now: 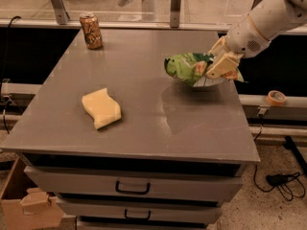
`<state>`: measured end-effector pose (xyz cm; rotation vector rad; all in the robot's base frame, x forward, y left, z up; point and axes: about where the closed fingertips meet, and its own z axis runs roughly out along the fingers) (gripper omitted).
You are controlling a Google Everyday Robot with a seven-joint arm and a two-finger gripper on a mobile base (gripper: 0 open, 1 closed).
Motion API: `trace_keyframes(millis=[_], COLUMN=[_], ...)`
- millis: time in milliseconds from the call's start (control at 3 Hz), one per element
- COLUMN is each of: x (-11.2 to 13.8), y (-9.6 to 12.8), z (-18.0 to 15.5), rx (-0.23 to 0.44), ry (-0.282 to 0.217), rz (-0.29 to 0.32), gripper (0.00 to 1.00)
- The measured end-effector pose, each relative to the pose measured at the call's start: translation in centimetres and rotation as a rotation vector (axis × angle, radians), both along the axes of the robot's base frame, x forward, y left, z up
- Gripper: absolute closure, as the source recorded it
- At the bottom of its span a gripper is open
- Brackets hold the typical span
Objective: Pick green rice chip bag
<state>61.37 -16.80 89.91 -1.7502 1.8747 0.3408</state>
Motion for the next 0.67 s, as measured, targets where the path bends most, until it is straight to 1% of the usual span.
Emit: trace_keyframes(millis=[333, 667], x=[-1.82, -1.97], y=[3.4, 3.92], z=[4.21, 4.54], rx=[0.095, 0.109], ry=[-0.033, -0.034], rz=[0.049, 0.057], gripper=[1.0, 1.0])
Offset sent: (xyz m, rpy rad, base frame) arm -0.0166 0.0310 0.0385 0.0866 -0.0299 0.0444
